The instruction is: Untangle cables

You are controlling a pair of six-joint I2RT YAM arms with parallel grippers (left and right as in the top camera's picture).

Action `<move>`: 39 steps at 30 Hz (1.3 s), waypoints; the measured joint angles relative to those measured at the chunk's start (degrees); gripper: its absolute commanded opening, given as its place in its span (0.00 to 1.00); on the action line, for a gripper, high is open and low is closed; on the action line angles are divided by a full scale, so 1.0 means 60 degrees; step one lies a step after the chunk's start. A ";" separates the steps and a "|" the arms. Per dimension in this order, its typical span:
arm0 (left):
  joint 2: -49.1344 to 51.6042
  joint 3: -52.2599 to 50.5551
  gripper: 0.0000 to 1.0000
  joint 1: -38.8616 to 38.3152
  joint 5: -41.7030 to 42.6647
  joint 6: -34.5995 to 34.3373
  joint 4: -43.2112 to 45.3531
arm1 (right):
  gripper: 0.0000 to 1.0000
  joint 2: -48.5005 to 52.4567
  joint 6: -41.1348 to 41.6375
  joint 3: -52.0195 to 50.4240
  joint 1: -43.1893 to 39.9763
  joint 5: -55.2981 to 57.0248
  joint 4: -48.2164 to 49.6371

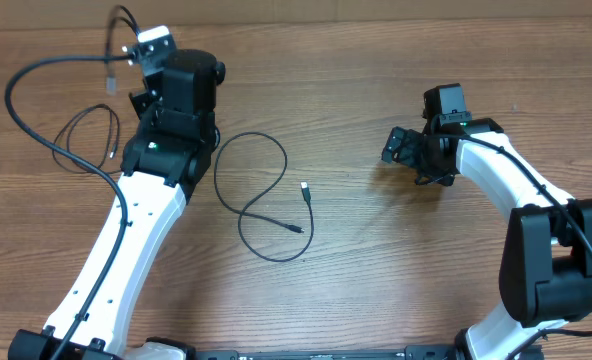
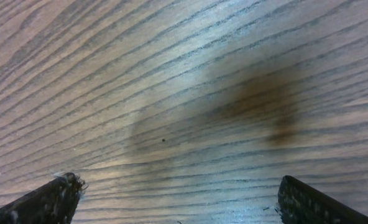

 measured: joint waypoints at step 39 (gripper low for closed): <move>0.1920 -0.0004 0.04 0.5628 0.3774 0.1872 -0.1027 | 1.00 0.0000 0.0004 0.0000 0.0000 0.0000 0.0000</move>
